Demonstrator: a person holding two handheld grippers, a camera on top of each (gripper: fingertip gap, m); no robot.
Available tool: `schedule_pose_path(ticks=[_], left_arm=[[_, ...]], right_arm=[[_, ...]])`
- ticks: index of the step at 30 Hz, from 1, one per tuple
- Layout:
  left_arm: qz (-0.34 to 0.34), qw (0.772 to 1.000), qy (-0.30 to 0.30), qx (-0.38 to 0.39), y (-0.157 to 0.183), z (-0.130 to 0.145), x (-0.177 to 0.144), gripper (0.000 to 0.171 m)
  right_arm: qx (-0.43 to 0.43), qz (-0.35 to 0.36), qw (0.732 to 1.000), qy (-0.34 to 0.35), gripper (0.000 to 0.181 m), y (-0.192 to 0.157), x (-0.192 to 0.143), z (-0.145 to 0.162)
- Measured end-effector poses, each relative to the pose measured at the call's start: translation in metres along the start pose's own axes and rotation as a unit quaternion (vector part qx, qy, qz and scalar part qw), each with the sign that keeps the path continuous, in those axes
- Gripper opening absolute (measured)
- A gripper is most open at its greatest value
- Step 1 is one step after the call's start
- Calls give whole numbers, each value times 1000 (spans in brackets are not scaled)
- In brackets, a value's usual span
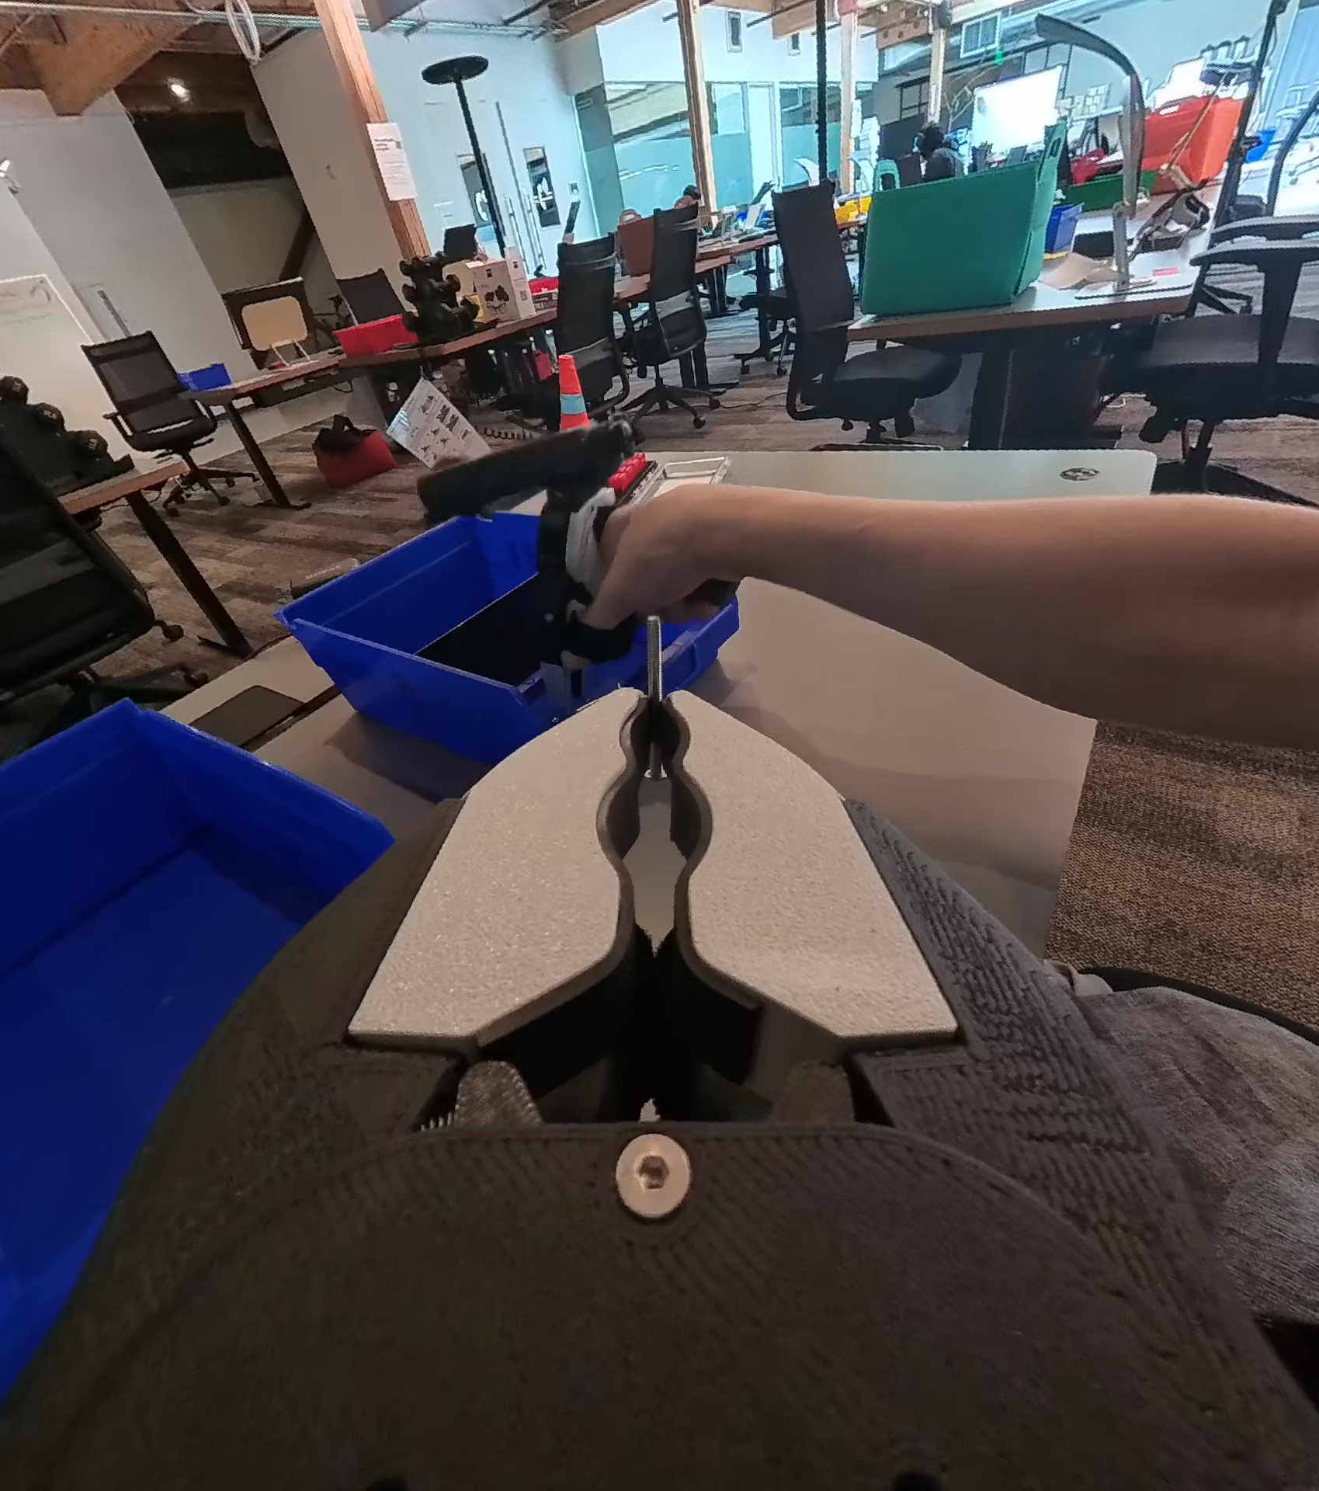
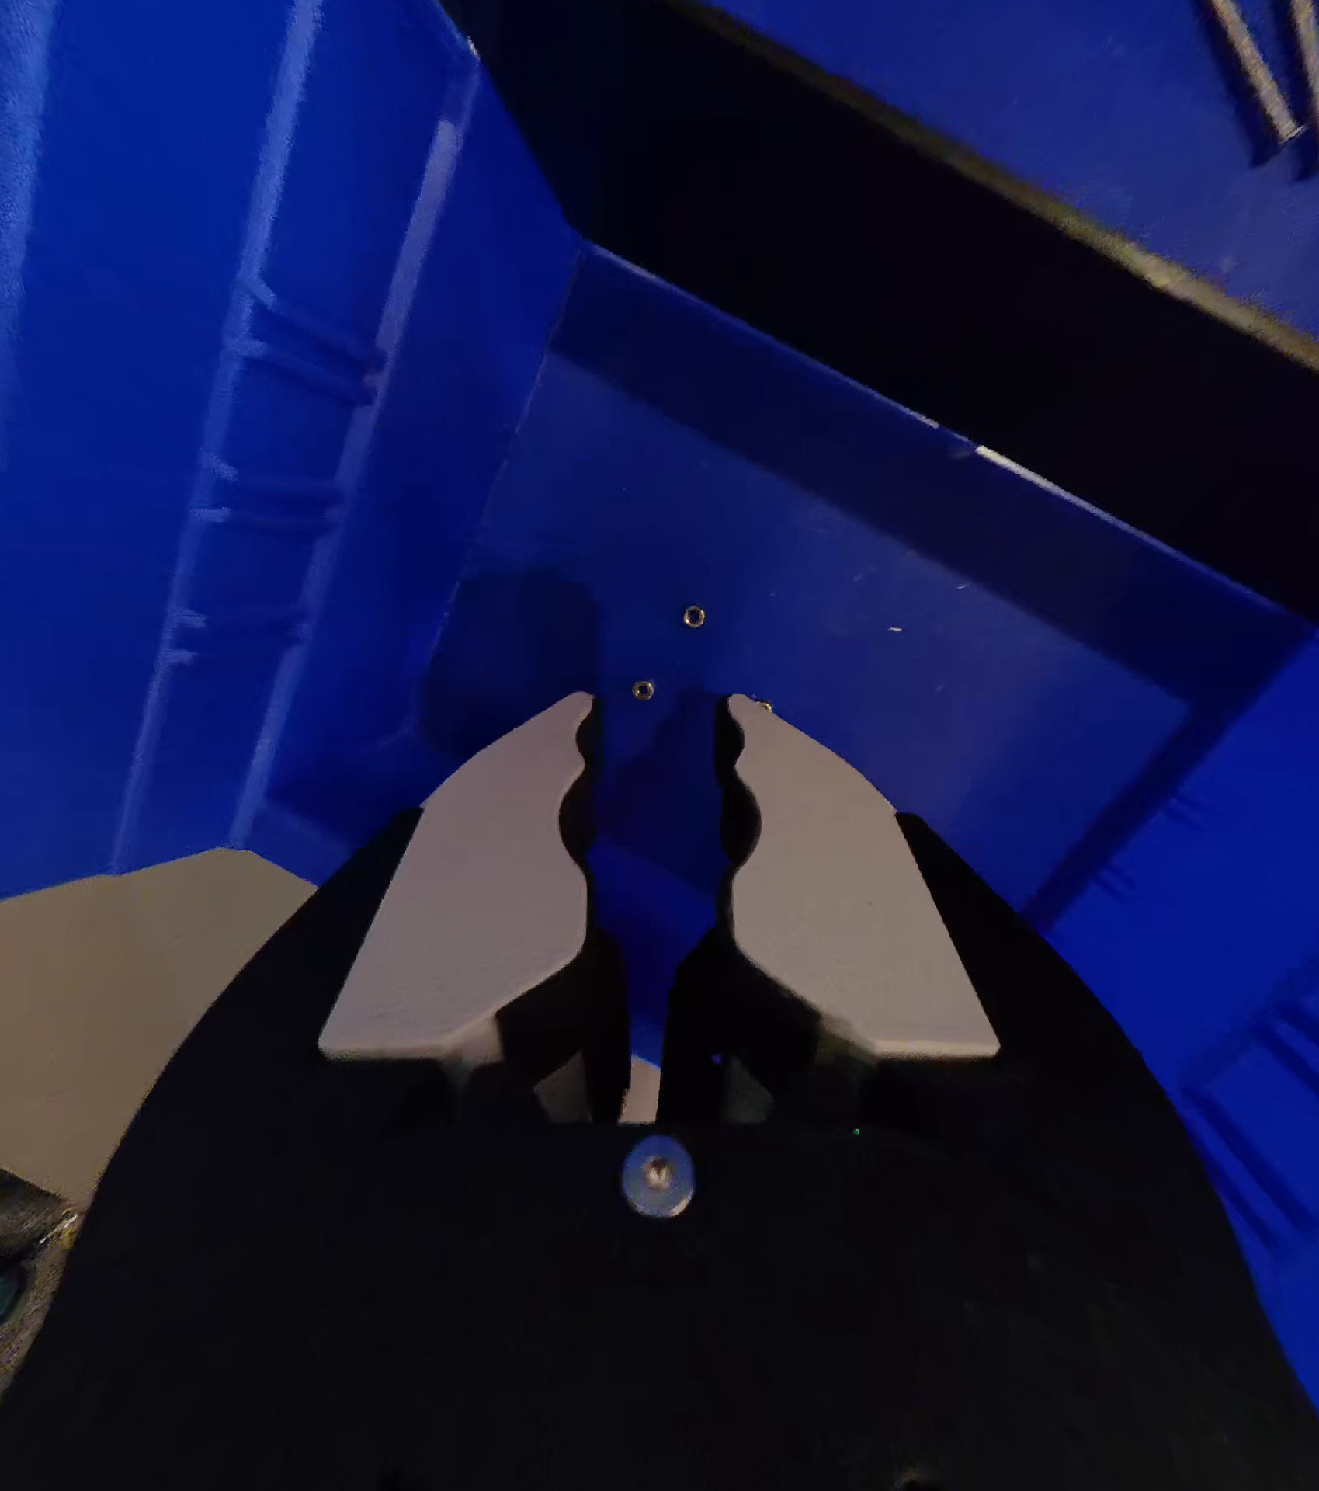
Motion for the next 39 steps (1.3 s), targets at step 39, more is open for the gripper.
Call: schedule_pose_path(ticks=[39], left_arm=[[41,995,42,-79,-4,0,-3,2]], right_arm=[[-238,-404,720,511,2,-265,-166,102]])
Point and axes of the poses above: each gripper's, where its closed fingertips meet, x out along the fingers, z out of its underside, y = z × x across the jaws, the point moved 2 cm from there along -x, back along the fingers, and after that the axes turned 3 degrees about x, right-handed, at the moved point
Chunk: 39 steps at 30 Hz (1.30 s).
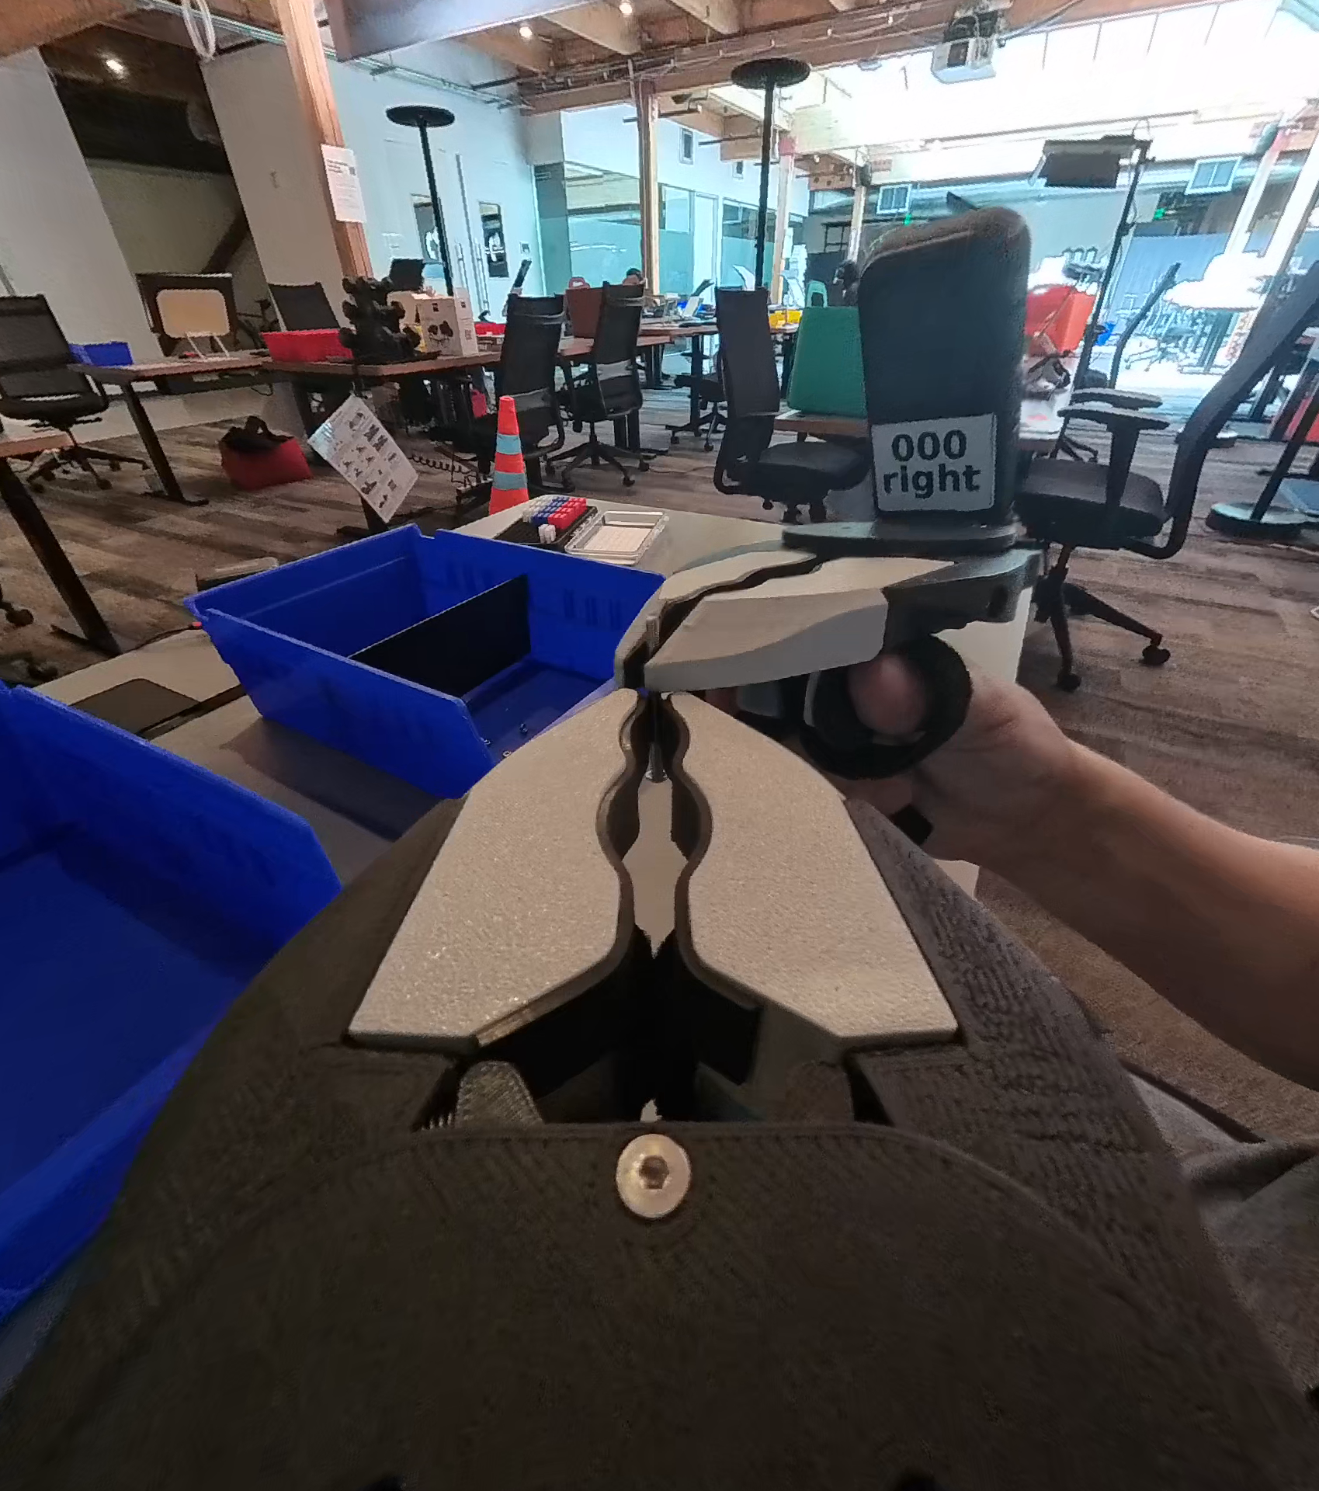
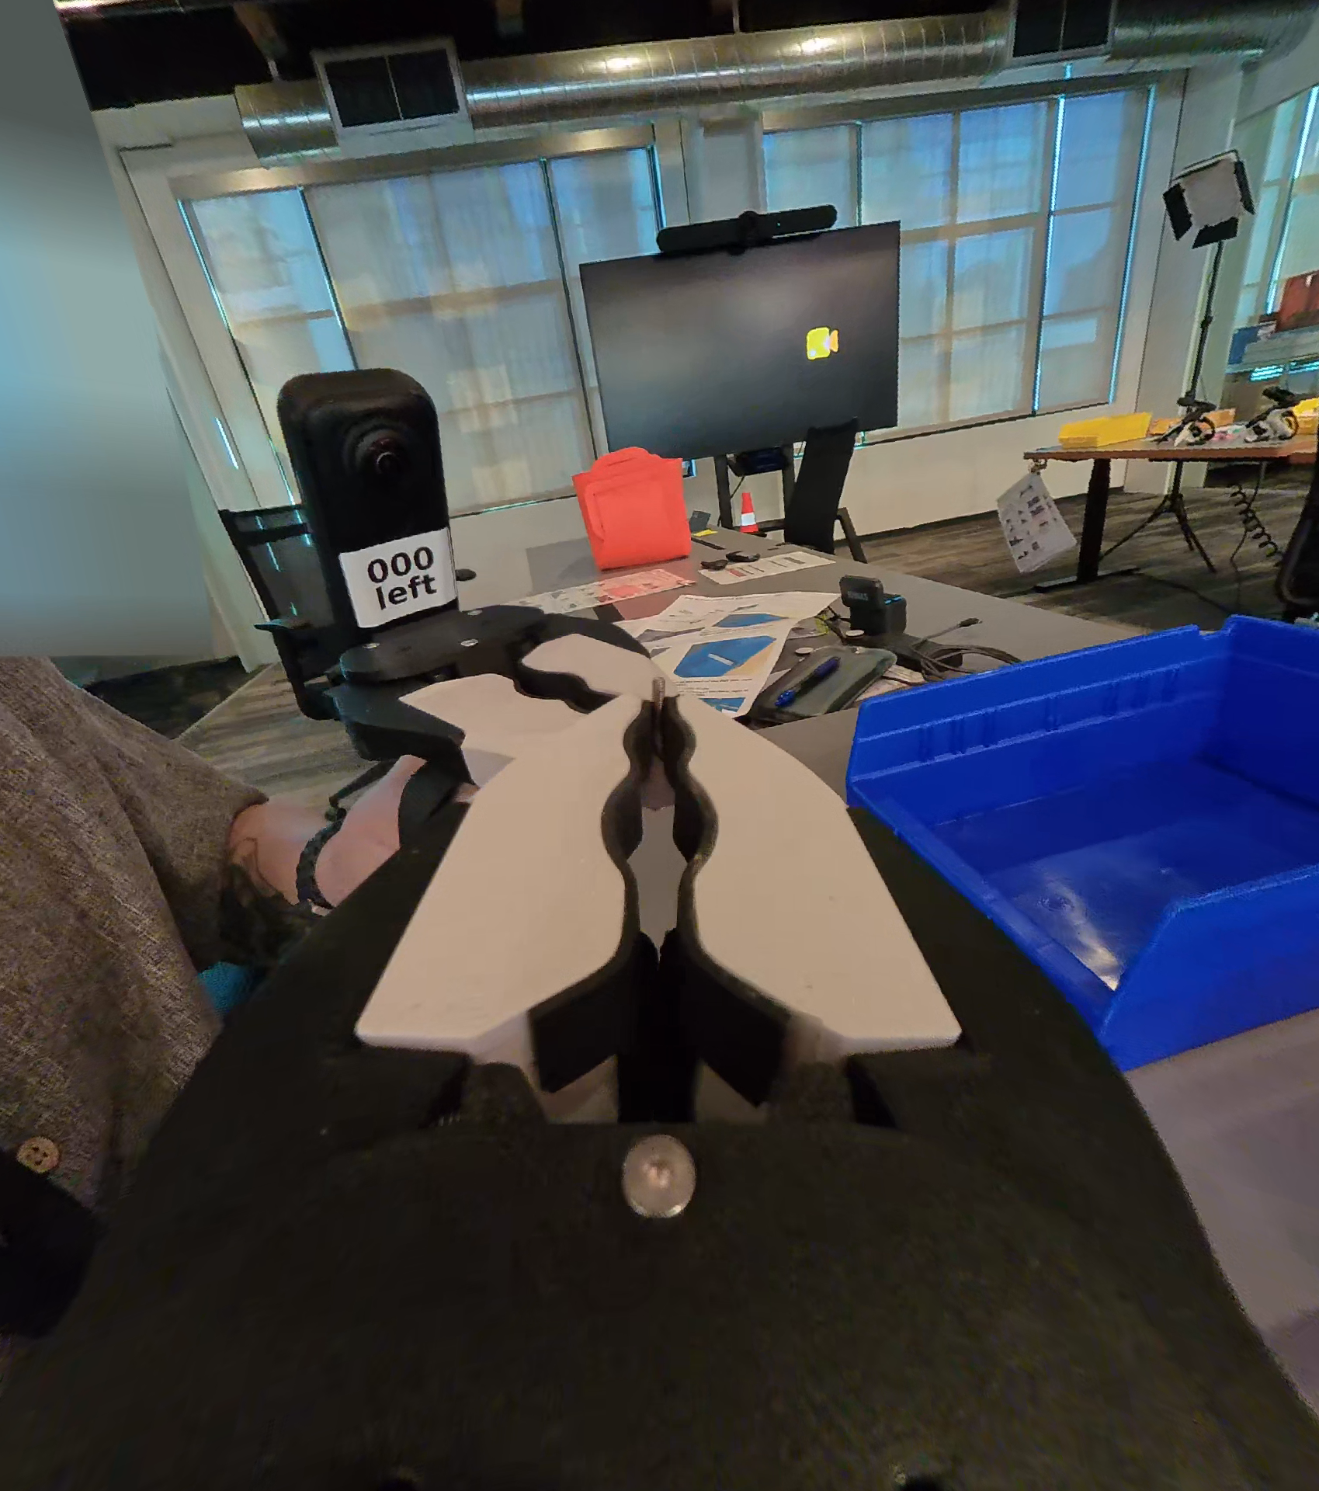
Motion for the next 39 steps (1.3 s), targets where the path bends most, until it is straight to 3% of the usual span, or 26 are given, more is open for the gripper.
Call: schedule_pose_path(ticks=[5,11,17,22,28,33,39], left_arm=[[-8,1000,-1,-10,-4,1,0,5],[-7,999,-19,-33,-7,8,5,32],[-15,1000,-17,-9,-7,4,3,41],[-11,999,-31,-6,-7,8,4,49],[7,999,-45,2,-3,10,5,64],[2,998,-65,22,-4,13,5,71],[-17,995,-88,42,-13,20,4,73]], right_arm=[[-3,8,1000,-5,2,2,1,0],[-18,14,1000,-4,2,1,-3,-9],[-56,63,996,-7,2,9,-24,-33],[-93,222,970,-46,2,76,-64,-87],[-83,332,916,-207,2,198,-72,-106],[-19,372,868,-328,2,299,-77,-87],[39,356,813,-460,2,374,-92,-20]])
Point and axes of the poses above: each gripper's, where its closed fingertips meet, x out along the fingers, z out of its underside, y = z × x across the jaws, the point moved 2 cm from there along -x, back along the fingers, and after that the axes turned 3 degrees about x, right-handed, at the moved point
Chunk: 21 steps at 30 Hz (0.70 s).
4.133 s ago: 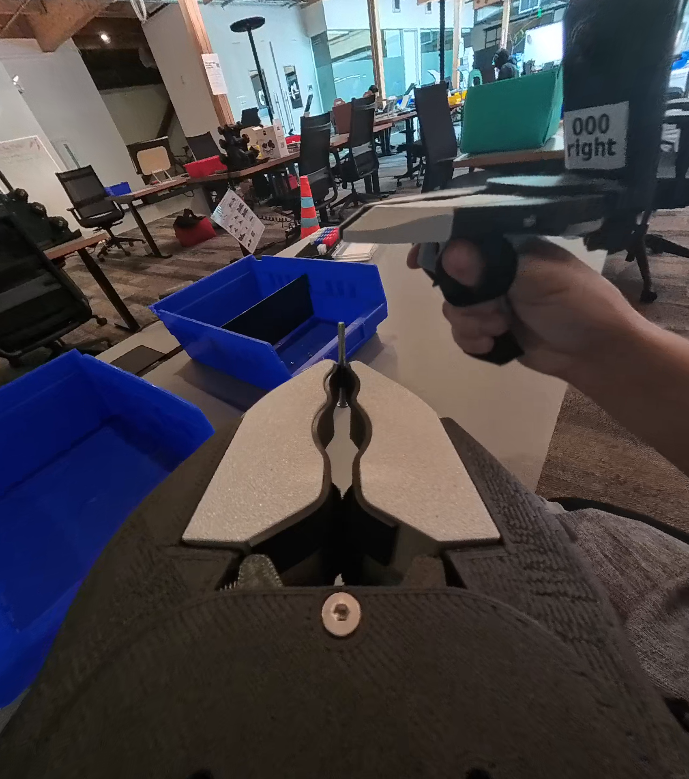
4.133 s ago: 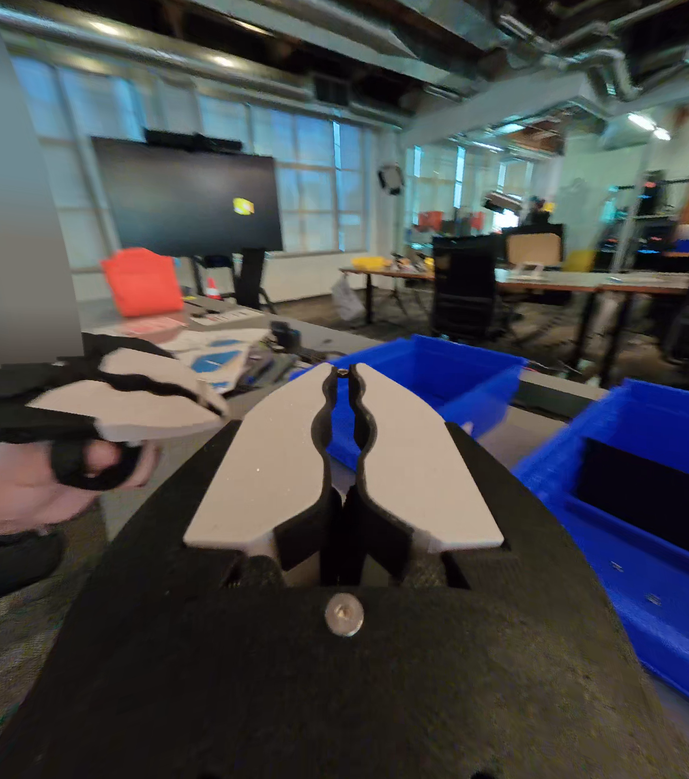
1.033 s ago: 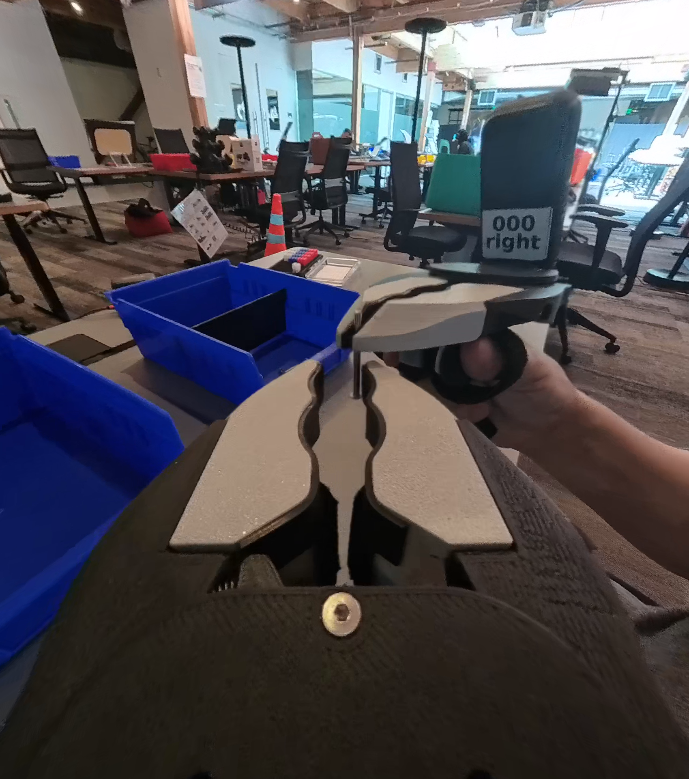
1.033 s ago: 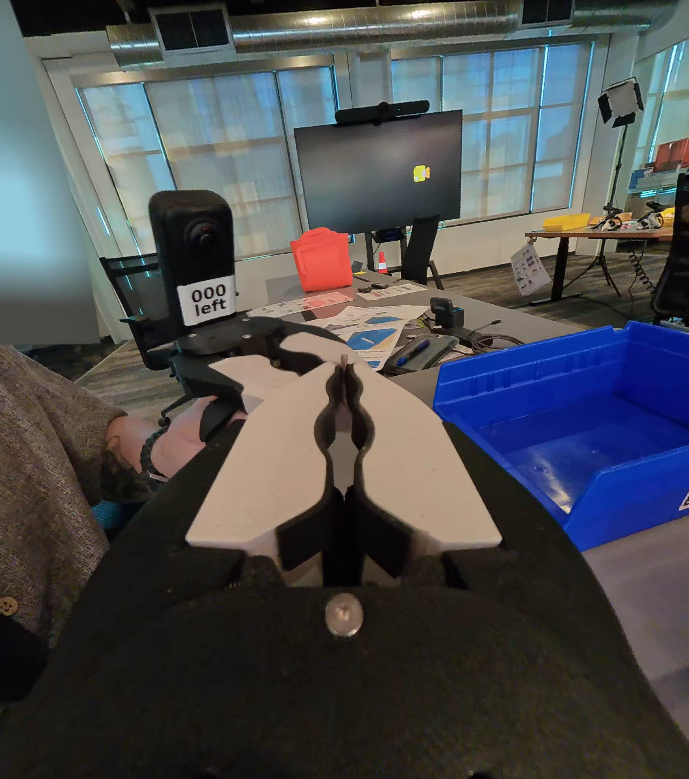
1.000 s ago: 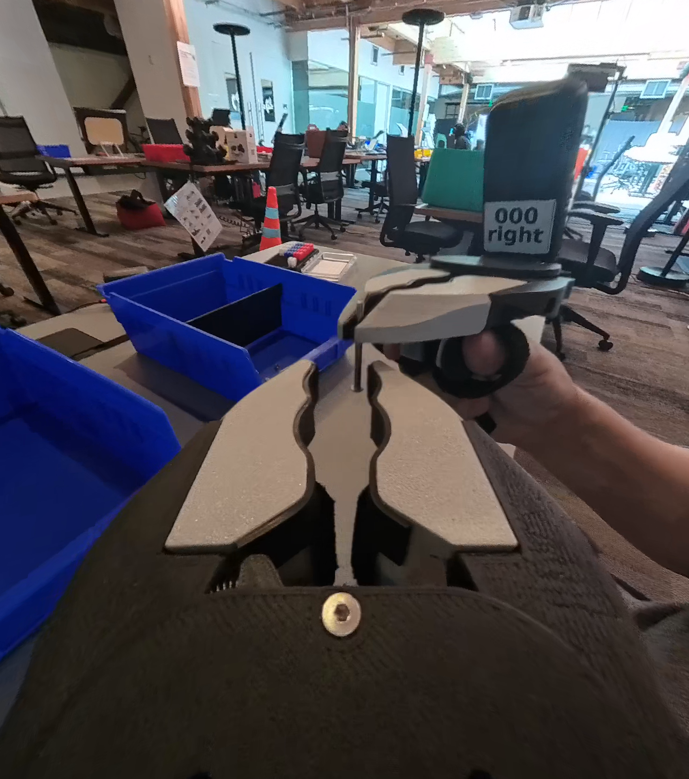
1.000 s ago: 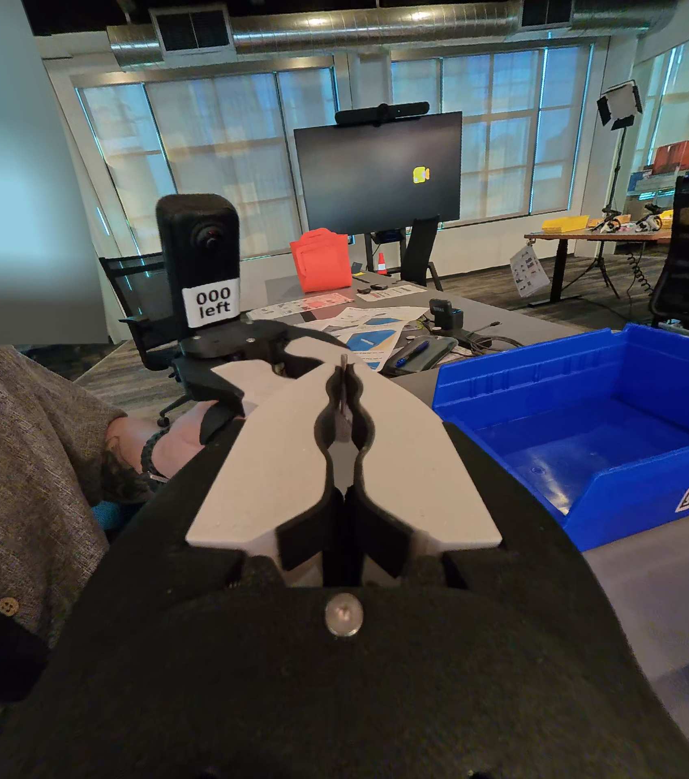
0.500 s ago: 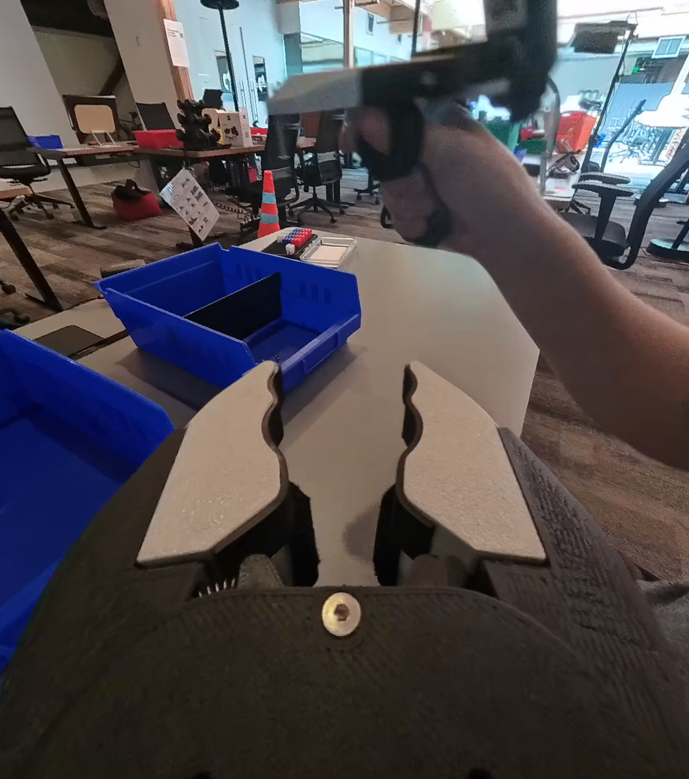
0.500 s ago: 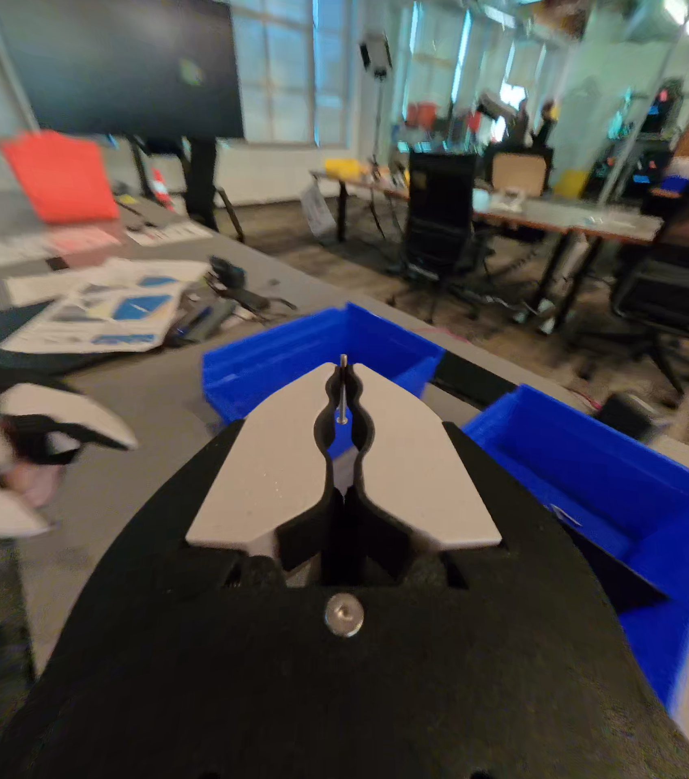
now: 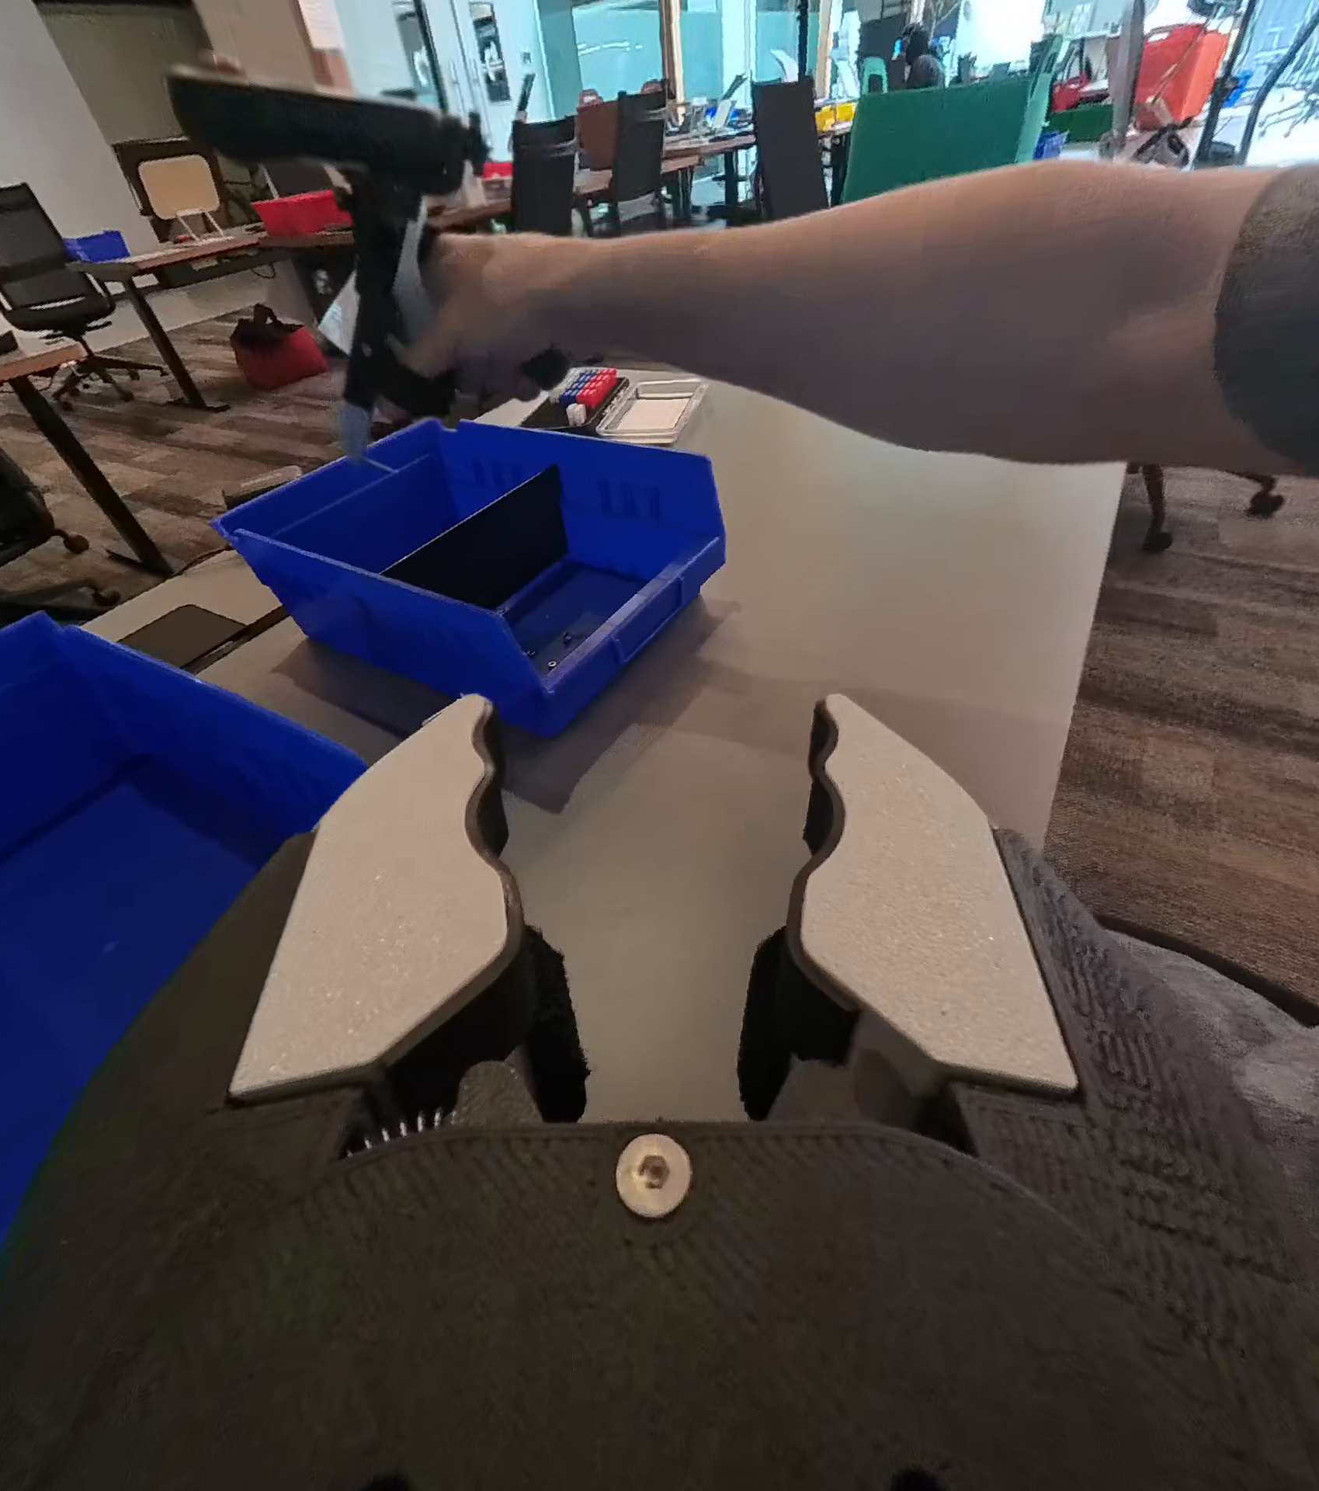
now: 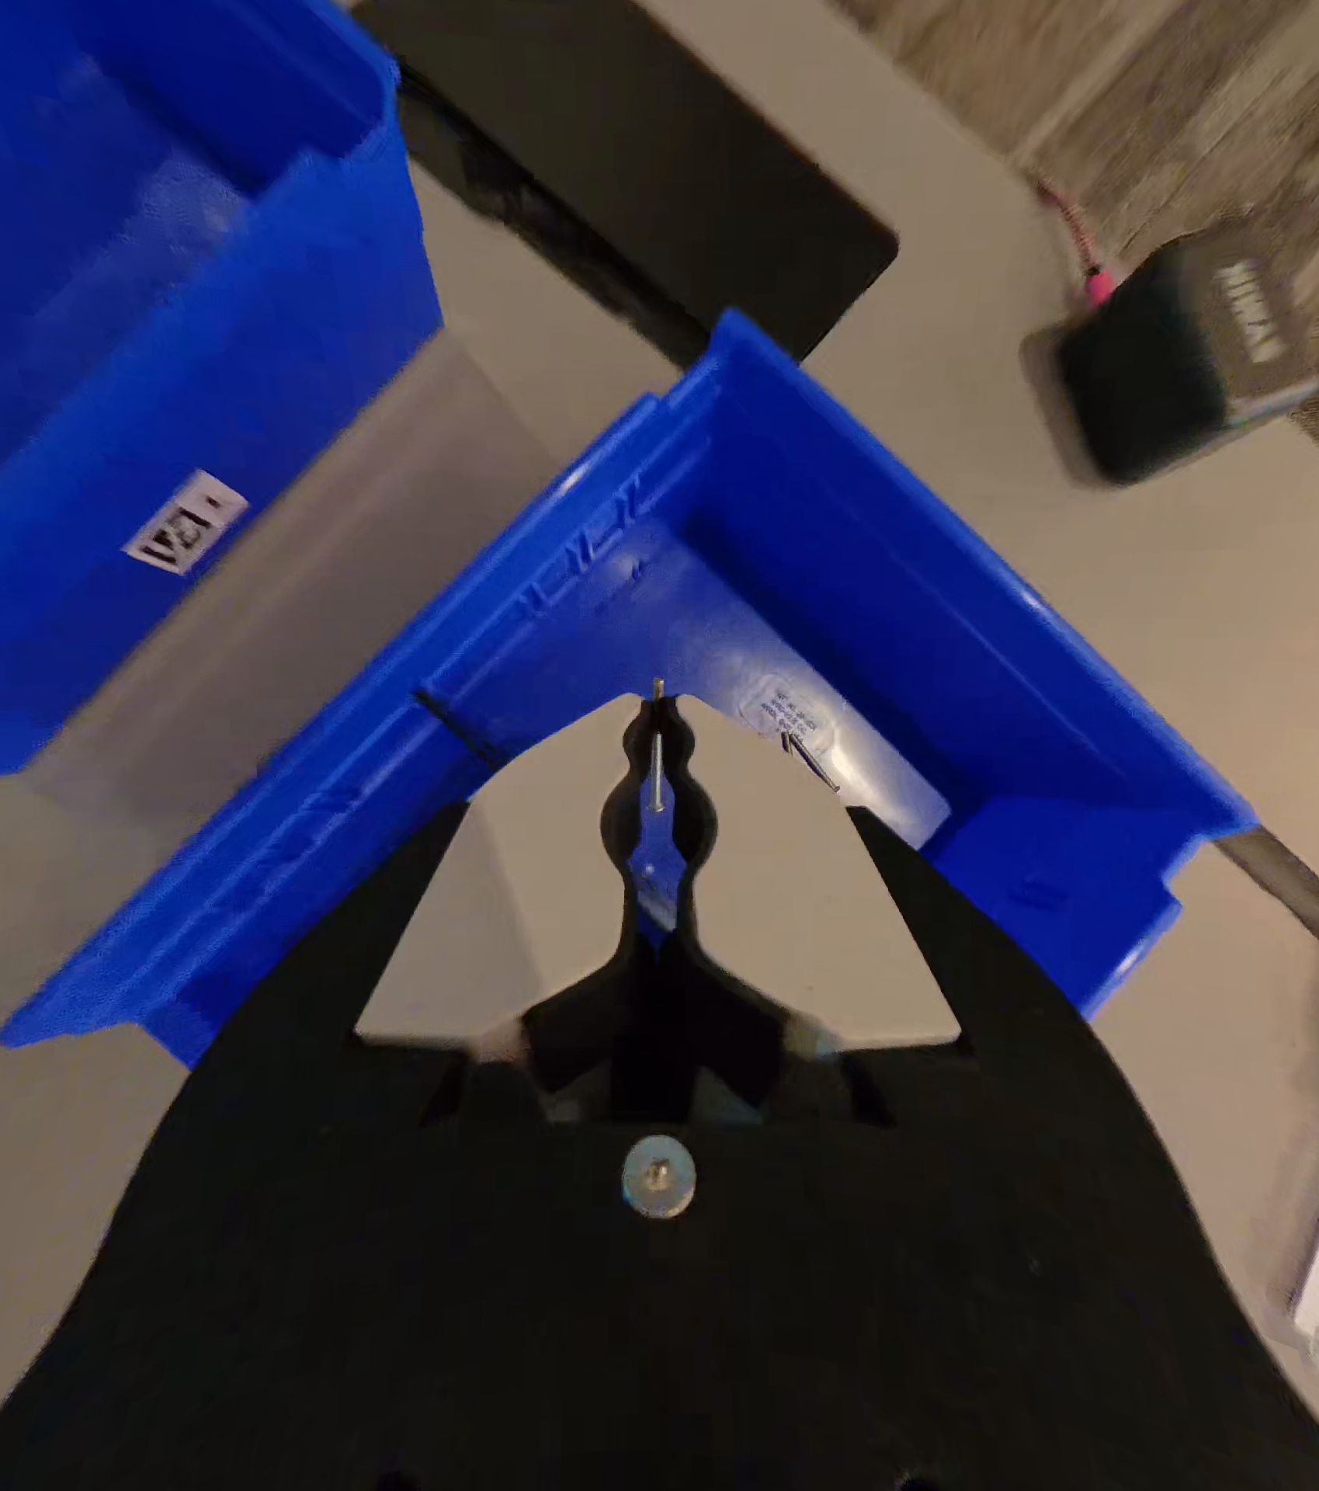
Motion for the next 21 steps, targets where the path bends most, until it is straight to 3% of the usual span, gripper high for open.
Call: schedule_pose_path(ticks=[11,21], left_arm=[[-27,999,6,-29,-29,11,-3,59],[-44,998,3,-42,-46,22,-4,60]], right_arm=[[-83,-34,981,-170,2,35,75,37],[-112,-59,966,-227,3,30,105,54]])
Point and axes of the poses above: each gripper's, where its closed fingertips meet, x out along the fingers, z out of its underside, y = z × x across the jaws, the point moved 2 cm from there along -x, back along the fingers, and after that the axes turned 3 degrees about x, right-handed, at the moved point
